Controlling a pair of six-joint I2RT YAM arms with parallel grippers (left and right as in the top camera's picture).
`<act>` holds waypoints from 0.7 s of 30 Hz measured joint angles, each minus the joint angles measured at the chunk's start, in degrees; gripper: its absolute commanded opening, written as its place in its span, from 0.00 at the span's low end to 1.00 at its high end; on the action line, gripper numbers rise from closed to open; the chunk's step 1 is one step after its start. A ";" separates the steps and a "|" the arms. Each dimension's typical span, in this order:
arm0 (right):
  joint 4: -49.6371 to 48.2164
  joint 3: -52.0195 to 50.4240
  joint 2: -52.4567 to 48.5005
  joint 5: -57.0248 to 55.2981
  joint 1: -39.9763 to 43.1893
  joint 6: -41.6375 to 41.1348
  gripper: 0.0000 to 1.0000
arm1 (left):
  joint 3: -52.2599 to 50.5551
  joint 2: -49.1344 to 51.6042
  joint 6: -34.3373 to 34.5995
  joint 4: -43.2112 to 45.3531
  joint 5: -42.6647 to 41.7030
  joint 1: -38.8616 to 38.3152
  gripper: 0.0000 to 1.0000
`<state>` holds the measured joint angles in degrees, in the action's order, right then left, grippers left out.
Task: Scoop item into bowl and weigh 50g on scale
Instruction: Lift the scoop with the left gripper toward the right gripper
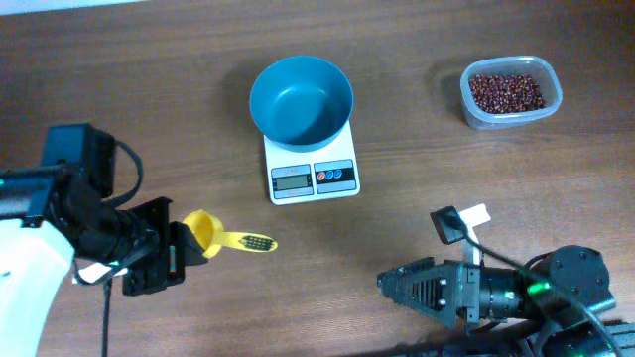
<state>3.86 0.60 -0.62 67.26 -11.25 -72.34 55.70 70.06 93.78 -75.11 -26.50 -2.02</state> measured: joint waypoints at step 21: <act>10.27 18.05 -28.28 -8.39 -0.42 9.79 0.99 | -0.15 0.35 2.10 5.03 0.17 -11.10 0.00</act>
<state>14.13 18.65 -28.91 58.87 -11.66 -62.54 55.55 70.41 95.88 -70.08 -26.33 -13.13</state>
